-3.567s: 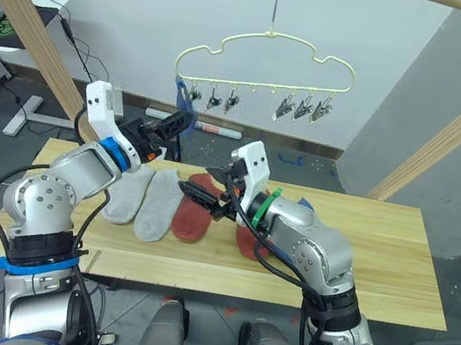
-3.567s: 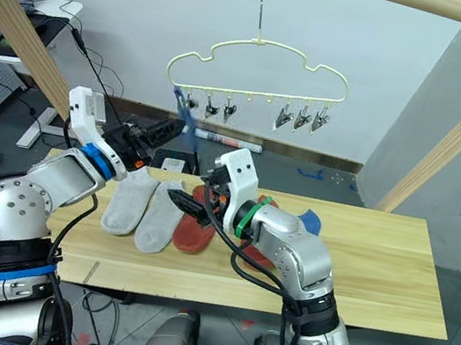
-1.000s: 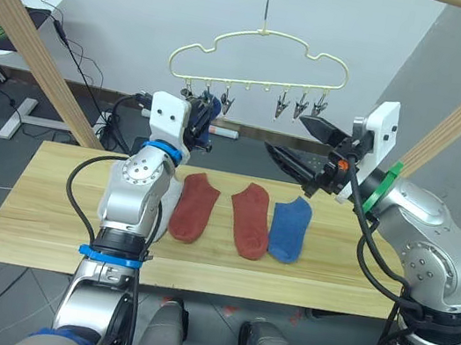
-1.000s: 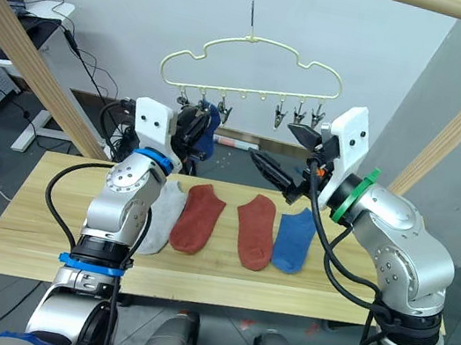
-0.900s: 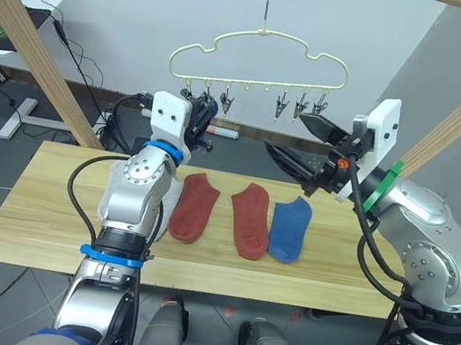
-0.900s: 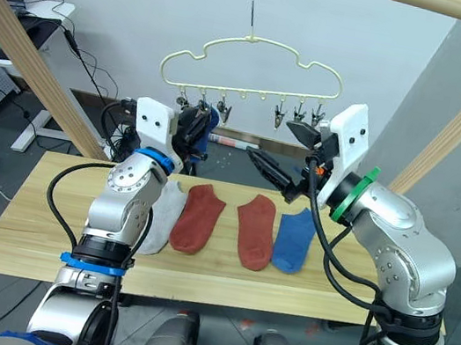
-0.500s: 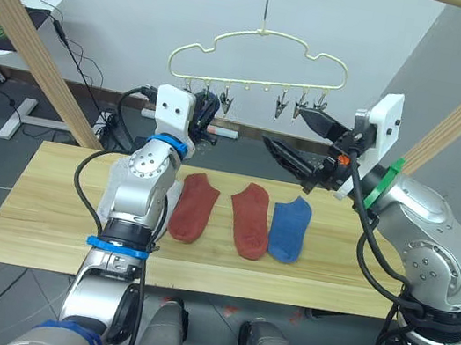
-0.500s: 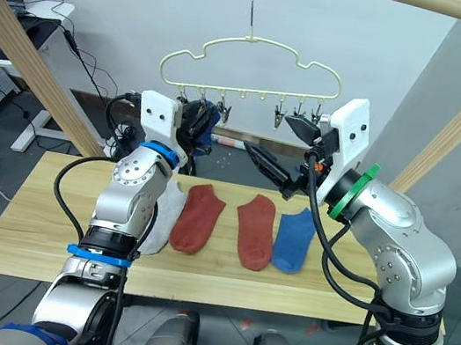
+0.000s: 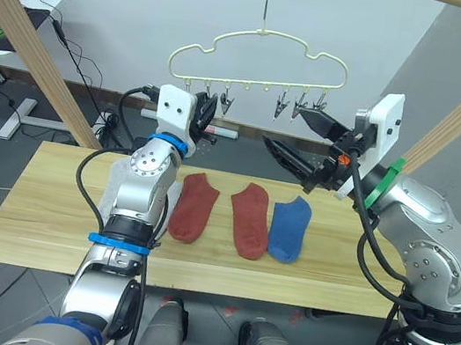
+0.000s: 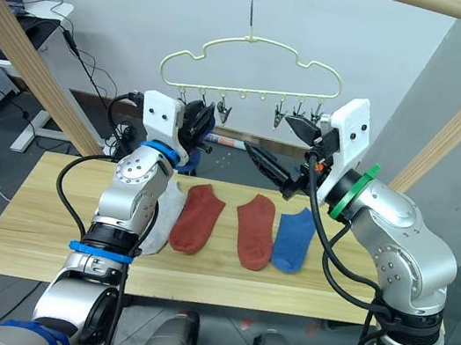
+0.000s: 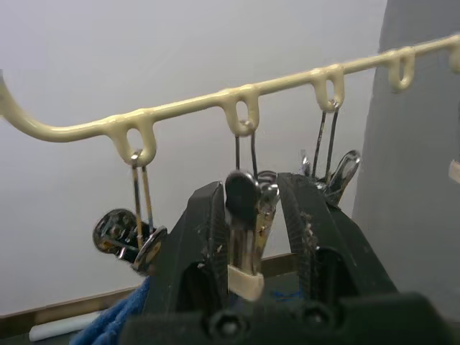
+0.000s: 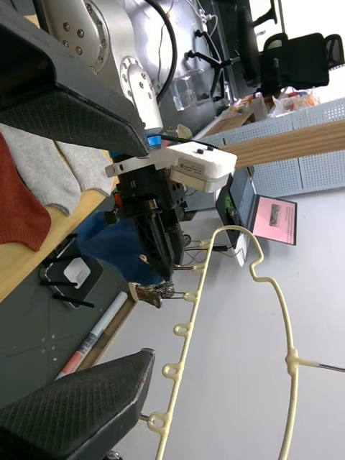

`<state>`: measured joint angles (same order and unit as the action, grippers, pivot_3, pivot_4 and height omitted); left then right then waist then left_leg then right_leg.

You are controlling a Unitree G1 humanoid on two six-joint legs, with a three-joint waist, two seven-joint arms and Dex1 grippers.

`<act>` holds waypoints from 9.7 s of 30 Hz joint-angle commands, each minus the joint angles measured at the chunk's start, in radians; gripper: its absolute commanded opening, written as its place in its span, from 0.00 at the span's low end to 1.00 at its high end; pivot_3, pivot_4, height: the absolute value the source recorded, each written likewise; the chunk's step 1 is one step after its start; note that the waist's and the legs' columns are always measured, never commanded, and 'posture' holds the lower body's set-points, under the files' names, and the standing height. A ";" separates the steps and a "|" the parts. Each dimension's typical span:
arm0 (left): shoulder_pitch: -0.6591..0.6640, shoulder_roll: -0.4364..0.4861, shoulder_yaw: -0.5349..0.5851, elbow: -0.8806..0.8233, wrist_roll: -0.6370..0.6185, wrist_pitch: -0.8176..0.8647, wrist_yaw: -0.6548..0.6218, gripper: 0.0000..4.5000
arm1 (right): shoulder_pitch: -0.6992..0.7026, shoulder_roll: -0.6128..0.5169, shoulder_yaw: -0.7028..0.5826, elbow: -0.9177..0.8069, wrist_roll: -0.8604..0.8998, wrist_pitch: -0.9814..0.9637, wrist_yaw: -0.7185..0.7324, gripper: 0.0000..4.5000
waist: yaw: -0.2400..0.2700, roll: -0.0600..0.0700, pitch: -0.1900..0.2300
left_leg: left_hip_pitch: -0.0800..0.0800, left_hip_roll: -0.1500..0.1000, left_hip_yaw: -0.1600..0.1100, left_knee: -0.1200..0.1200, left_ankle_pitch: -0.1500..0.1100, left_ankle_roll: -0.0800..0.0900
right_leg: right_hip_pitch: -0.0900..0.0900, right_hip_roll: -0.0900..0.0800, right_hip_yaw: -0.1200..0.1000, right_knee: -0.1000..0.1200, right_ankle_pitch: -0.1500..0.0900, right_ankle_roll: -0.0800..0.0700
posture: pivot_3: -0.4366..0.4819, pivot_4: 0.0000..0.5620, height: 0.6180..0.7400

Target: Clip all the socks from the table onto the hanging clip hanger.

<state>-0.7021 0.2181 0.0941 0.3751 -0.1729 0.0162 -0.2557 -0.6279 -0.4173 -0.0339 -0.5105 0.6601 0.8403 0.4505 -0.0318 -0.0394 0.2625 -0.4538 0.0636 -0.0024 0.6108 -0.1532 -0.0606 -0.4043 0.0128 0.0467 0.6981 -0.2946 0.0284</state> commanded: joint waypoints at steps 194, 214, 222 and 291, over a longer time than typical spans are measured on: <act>-0.064 0.033 0.322 -0.300 -0.680 1.021 -0.056 0.00 | -0.067 0.238 0.301 0.534 -0.473 -0.066 0.263 0.00 | 0.001 0.000 -0.013 | 0.003 -0.001 -0.006 0.003 0.007 -0.002 | 0.000 0.001 -0.003 0.013 0.001 -0.002 | 0.48 0.36 1.00; -0.007 0.042 0.306 -0.378 -0.715 1.024 -0.037 0.00 | -0.243 0.261 0.291 0.720 -0.464 -0.184 0.311 0.00 | 0.003 0.000 -0.013 | 0.003 0.000 -0.007 0.002 0.007 -0.002 | -0.001 0.001 -0.004 0.012 0.001 -0.002 | 0.52 0.37 1.00; -0.001 0.049 0.288 -0.387 -0.703 0.994 -0.057 0.00 | -0.262 0.272 0.285 0.744 -0.470 -0.197 0.305 0.00 | 0.003 0.000 -0.013 | 0.003 0.000 -0.006 0.001 0.007 -0.002 | -0.001 0.001 -0.003 0.012 0.001 -0.002 | 0.51 0.36 1.00; 0.099 -0.057 -0.089 -0.250 -0.012 0.115 -0.015 0.61 | 0.111 -0.003 -0.052 0.059 -0.072 -0.109 0.179 1.00 | 0.022 0.000 -0.013 | 0.001 0.000 -0.003 -0.001 0.007 -0.001 | 0.000 0.001 -0.002 0.001 0.002 -0.003 | 0.45 0.32 1.00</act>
<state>-0.5771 0.1674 -0.0030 0.1348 -0.1964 0.1690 -0.2805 -0.5022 -0.4148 -0.0590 -0.4247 0.5619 0.7374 0.6338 -0.0103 -0.0398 0.2492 -0.4529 0.0636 -0.0051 0.6098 -0.1461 -0.0621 -0.4040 0.0143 0.0451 0.6989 -0.2922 0.0249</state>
